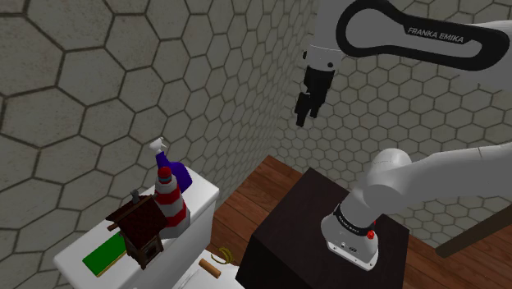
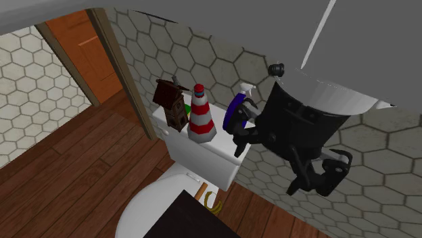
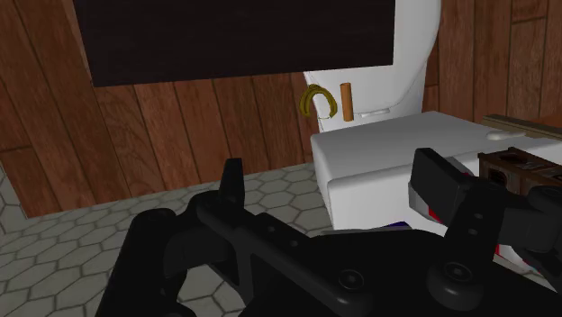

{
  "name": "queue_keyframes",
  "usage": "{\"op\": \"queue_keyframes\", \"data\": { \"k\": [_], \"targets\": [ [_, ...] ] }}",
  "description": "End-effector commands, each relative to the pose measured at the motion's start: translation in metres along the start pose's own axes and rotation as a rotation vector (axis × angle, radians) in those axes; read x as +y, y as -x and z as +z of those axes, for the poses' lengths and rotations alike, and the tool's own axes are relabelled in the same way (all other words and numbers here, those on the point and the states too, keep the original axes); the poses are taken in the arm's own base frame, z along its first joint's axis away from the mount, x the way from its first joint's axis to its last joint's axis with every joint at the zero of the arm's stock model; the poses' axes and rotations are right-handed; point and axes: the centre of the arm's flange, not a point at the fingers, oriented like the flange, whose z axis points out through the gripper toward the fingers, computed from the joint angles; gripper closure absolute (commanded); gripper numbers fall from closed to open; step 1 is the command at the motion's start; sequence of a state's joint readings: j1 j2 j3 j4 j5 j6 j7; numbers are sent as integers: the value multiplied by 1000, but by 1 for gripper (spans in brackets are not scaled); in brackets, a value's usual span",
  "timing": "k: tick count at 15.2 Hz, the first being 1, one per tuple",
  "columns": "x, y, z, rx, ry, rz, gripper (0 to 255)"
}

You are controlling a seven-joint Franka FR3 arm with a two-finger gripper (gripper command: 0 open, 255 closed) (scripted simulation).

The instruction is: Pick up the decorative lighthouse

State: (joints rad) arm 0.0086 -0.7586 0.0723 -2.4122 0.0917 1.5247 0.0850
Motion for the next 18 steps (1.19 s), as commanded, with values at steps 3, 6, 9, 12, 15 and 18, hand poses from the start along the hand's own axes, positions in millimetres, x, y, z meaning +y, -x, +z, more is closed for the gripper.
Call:
{"op": "queue_keyframes", "data": {
  "k": [3,6,9,12,15,18],
  "targets": [
    [-19,-11,10,11,-7,3,0],
    [-49,-29,25,28,-16,7,0],
    [-78,-47,39,45,-26,11,0],
    [-108,-65,53,62,-36,15,0],
    [-137,-83,66,79,-46,19,0],
    [-167,-102,78,96,-55,23,0]
  ]
}}
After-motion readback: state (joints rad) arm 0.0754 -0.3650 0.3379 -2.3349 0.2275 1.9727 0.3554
